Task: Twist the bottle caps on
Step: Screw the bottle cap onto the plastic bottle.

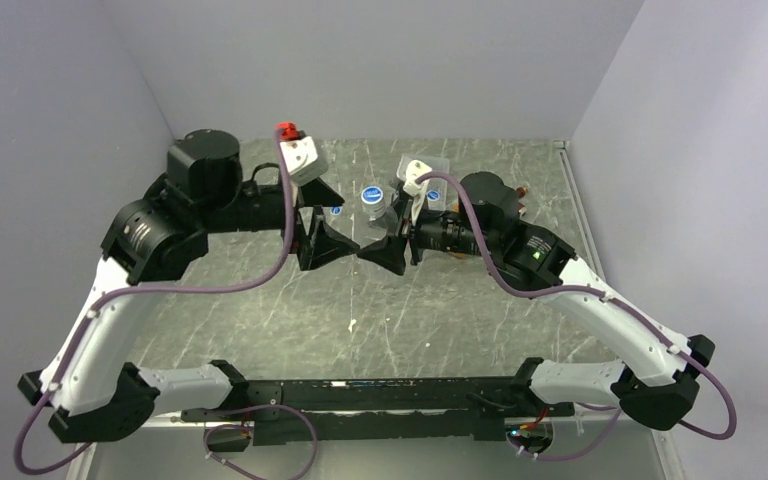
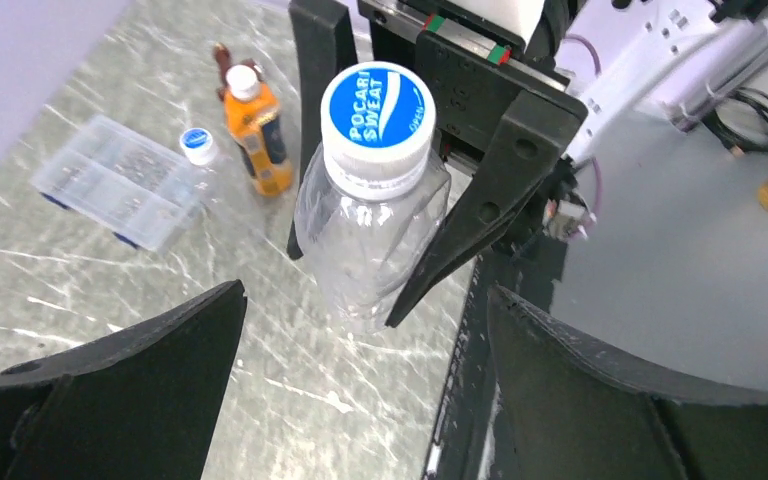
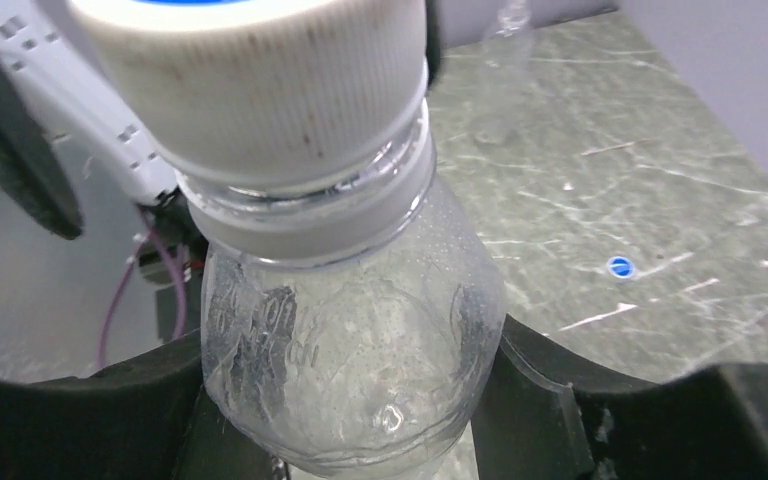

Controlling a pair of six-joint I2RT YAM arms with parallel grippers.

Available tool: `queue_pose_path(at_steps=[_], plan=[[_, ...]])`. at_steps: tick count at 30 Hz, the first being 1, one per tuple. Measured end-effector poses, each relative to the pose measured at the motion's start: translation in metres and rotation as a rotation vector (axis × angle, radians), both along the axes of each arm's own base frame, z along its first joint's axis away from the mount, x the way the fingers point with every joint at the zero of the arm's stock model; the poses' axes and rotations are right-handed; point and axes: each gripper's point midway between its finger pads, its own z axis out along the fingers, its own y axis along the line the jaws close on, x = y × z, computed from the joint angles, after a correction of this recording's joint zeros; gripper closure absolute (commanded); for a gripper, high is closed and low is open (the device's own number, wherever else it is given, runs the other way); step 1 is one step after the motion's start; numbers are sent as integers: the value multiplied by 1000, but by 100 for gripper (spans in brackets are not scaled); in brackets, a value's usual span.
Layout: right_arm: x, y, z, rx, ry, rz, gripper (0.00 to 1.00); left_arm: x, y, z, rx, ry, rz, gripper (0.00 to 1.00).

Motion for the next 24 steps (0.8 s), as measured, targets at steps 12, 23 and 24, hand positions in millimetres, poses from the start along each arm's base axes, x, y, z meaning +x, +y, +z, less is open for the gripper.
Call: queue_pose_path(at_steps=[12, 23, 24], plan=[[38, -3, 14, 64, -2, -226, 56, 40, 13, 28, -215, -158, 275, 11], [46, 1, 20, 92, -15, -293, 57, 57, -3, 40, -338, -210, 276, 16], [47, 2, 19, 90, -15, -298, 57, 57, -4, 42, -347, -215, 271, 16]])
